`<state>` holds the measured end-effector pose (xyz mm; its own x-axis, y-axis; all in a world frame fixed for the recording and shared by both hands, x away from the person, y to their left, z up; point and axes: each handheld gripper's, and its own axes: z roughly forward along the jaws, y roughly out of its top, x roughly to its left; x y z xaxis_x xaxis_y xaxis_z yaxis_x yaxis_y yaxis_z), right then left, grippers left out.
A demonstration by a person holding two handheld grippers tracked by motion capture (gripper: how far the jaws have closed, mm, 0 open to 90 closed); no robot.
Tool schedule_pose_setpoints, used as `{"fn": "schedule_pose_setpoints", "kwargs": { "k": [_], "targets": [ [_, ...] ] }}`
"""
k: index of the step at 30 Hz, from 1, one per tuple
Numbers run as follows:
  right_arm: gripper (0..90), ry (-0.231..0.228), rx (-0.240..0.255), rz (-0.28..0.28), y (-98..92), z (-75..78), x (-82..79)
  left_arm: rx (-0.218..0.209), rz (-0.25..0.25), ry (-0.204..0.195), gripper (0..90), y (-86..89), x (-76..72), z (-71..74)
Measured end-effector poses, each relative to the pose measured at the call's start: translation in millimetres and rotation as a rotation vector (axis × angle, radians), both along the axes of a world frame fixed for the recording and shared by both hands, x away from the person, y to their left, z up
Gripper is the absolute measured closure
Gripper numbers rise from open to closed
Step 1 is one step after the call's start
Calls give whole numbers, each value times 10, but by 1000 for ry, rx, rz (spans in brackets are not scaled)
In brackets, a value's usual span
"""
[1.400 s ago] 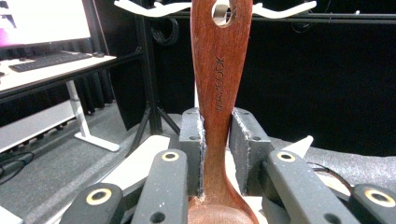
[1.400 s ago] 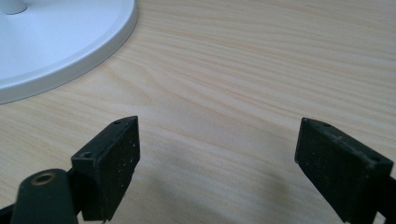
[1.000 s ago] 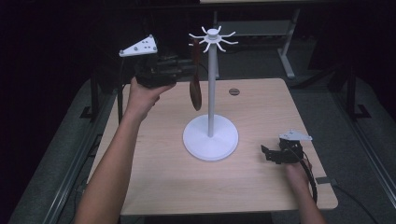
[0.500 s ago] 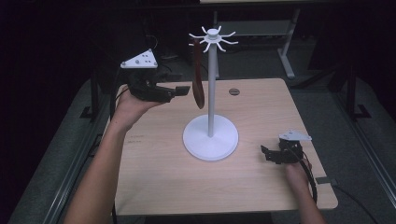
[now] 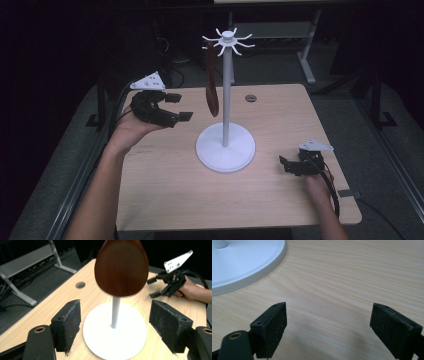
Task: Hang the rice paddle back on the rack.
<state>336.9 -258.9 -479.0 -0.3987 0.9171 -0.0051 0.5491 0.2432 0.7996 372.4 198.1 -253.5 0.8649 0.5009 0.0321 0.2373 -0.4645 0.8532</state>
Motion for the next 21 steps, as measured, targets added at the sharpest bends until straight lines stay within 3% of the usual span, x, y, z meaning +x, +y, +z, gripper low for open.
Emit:
{"fn": "schedule_pose_setpoints", "kwargs": {
  "k": [21],
  "targets": [
    [135, -1, 0, 0, 1, 0, 0, 33, 67, 29, 233, 251, -213, -603]
  ]
}}
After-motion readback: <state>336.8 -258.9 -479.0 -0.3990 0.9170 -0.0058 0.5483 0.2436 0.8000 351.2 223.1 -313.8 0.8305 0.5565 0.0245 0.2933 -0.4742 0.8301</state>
